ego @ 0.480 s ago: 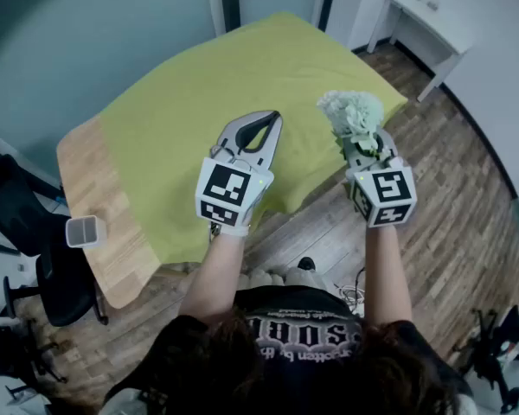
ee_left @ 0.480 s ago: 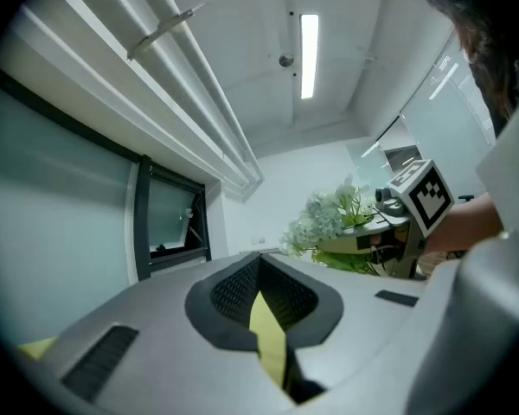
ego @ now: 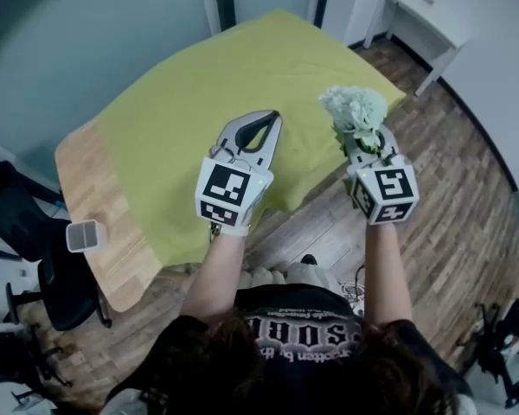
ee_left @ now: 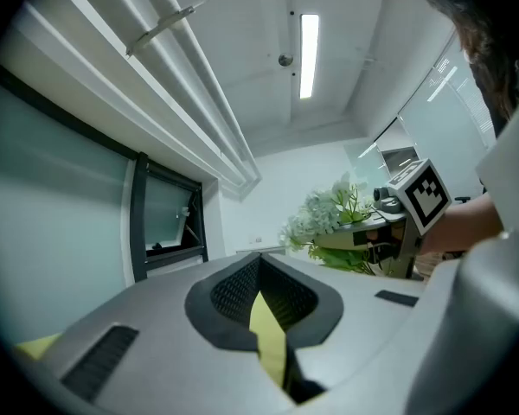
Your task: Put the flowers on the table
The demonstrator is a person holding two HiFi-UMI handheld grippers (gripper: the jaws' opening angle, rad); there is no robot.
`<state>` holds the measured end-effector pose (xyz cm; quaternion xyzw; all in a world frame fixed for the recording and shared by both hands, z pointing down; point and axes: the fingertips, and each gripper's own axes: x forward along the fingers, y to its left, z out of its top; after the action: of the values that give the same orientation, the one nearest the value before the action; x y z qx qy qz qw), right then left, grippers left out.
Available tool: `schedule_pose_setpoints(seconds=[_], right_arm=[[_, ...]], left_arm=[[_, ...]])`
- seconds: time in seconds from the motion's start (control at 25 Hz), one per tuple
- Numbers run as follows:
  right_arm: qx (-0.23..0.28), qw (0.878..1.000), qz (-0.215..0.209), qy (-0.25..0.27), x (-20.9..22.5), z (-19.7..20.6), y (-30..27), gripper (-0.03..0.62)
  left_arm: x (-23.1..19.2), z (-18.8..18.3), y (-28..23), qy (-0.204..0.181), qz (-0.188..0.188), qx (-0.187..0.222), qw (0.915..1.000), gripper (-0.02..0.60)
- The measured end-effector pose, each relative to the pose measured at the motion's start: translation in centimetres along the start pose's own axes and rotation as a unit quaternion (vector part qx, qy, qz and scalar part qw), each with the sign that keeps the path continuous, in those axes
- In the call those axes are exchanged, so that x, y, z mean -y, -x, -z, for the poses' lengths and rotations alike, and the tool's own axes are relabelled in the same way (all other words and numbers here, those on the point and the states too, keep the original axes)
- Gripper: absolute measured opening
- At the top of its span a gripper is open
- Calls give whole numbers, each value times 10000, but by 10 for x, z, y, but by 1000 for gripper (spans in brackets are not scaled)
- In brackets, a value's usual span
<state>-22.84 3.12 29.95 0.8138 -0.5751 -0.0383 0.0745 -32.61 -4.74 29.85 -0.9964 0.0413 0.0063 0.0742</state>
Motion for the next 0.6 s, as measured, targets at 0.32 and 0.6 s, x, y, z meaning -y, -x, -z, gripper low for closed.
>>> schedule_pose_setpoints(seconds=[0.32, 0.6], right_arm=[[-105, 9999, 73, 25, 18, 12, -1, 69], [-76, 9999, -101, 58, 53, 17, -17, 72]], left_arm=[[6, 7, -15, 8, 76, -76, 9999, -2], [14, 6, -55, -15, 78, -101, 9999, -2]])
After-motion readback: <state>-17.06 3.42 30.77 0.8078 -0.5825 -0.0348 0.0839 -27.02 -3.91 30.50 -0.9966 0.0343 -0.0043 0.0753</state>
